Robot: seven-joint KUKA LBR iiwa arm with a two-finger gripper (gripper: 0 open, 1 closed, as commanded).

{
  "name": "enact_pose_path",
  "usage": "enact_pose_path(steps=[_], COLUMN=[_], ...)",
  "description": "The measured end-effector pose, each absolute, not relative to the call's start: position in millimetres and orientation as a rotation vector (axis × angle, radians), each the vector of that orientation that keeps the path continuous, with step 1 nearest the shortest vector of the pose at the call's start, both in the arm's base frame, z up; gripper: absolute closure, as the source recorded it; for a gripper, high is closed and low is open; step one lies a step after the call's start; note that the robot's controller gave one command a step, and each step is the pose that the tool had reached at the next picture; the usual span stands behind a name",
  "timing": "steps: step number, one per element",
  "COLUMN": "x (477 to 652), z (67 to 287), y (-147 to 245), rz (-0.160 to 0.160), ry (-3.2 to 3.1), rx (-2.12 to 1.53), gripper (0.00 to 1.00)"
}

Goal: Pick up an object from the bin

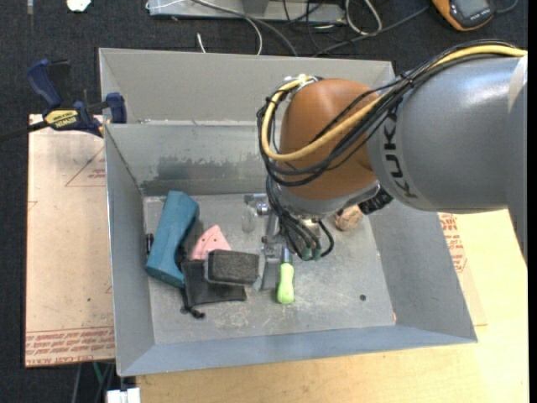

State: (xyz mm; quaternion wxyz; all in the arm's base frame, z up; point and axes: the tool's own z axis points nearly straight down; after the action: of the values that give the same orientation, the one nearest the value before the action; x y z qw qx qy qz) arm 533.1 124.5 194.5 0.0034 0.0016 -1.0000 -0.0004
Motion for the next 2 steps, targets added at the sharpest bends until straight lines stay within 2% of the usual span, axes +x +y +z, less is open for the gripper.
enact_pose_path(steps=[1, 2], x=[534.9, 530.5], z=[198, 121], y=[124, 120], rz=[-0.003, -0.005], ry=[-3.142, -3.142], rx=[0.000, -0.132], gripper=[0.00, 0.00])
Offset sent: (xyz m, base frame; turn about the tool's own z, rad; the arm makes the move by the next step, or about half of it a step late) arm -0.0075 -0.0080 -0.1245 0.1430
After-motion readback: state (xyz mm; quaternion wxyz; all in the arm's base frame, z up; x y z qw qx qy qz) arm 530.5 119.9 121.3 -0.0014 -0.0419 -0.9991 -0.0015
